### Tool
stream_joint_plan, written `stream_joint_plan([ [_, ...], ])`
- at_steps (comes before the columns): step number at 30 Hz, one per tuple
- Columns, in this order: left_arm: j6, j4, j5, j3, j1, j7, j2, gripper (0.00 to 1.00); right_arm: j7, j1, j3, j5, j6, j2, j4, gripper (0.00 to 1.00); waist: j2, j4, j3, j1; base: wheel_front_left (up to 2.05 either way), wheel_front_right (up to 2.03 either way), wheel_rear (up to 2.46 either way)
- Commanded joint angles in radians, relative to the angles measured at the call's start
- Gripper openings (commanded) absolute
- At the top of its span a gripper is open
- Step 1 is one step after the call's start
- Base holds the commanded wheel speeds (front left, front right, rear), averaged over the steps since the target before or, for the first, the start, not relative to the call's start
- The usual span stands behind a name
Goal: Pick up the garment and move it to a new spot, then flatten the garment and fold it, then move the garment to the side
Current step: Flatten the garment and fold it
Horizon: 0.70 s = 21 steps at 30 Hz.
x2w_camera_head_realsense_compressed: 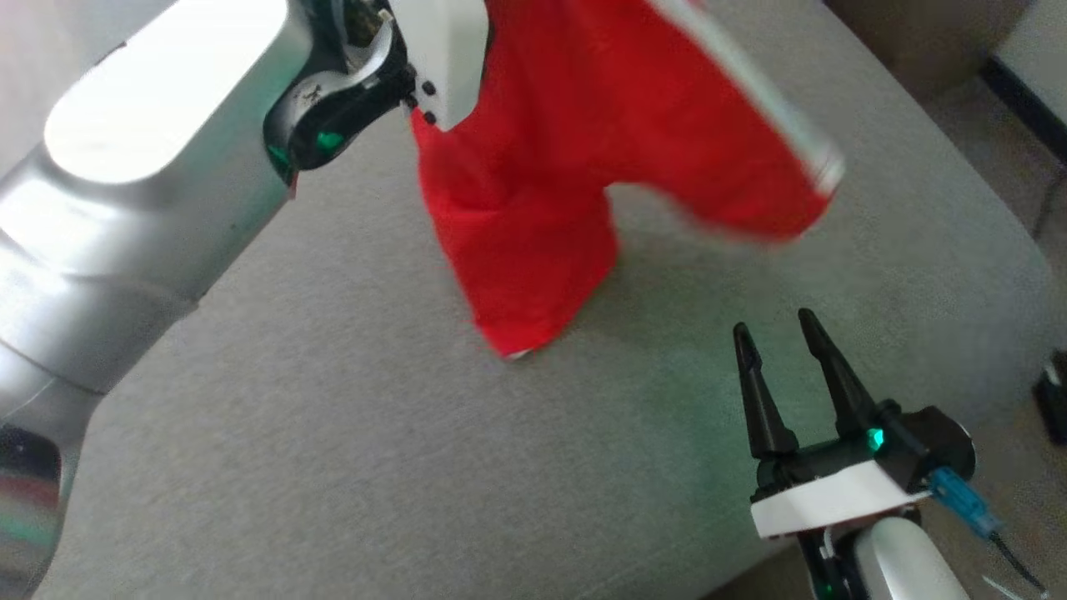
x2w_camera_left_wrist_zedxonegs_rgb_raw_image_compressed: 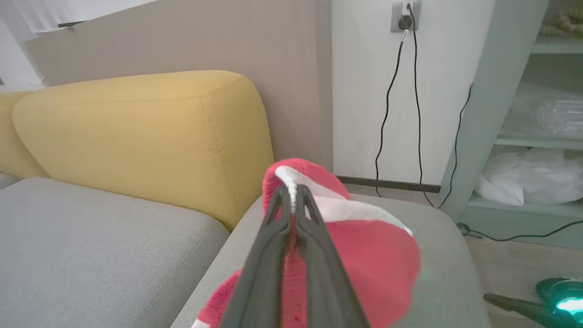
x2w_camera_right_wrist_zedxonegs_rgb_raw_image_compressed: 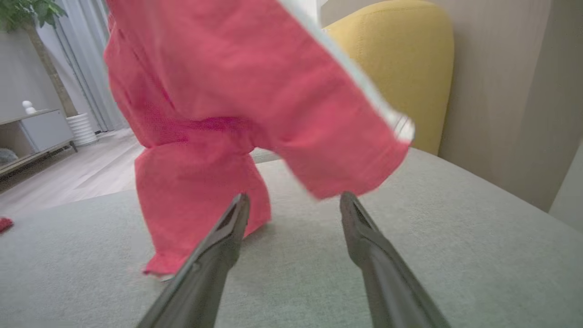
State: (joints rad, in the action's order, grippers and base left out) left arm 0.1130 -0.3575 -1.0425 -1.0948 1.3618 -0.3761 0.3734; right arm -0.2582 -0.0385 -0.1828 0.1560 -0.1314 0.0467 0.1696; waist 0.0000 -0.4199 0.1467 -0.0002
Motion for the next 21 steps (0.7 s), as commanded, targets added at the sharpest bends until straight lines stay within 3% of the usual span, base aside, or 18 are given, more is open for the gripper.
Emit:
stream_joint_plan([
  [1,-0.014,0.033,-0.027,0.062,0.006,0.014,0.038,0.0,-0.004,-0.011,-0.021,-0.008,0.001,0.004,-0.034,1.0,0.0,0.054,-0.03,0.0002,0.0,0.0,0.0],
  [4,-0.026,0.073,-0.061,0.071,-0.061,0.023,0.071,0.0,-0.004,-0.007,-0.021,-0.01,0.001,0.004,-0.035,1.0,0.0,0.079,-0.031,0.0002,0.0,0.0,0.0],
  [7,-0.054,0.154,-0.091,0.065,-0.201,0.055,0.149,0.0,-0.004,-0.001,-0.012,-0.012,0.001,0.004,-0.036,1.0,0.0,0.123,-0.028,0.0002,0.0,0.0,0.0],
  [14,-0.153,0.345,-0.175,0.055,-0.615,0.239,0.307,0.0,-0.004,0.004,0.042,-0.02,0.001,0.004,-0.032,1.0,0.0,0.254,-0.008,0.0002,0.0,0.0,0.0],
  [21,-0.188,0.376,-0.174,0.075,-0.778,0.418,0.333,0.0,-0.004,-0.011,0.07,-0.043,0.001,0.008,0.019,1.0,0.0,0.399,0.013,0.0002,0.0,0.0,0.0],
])
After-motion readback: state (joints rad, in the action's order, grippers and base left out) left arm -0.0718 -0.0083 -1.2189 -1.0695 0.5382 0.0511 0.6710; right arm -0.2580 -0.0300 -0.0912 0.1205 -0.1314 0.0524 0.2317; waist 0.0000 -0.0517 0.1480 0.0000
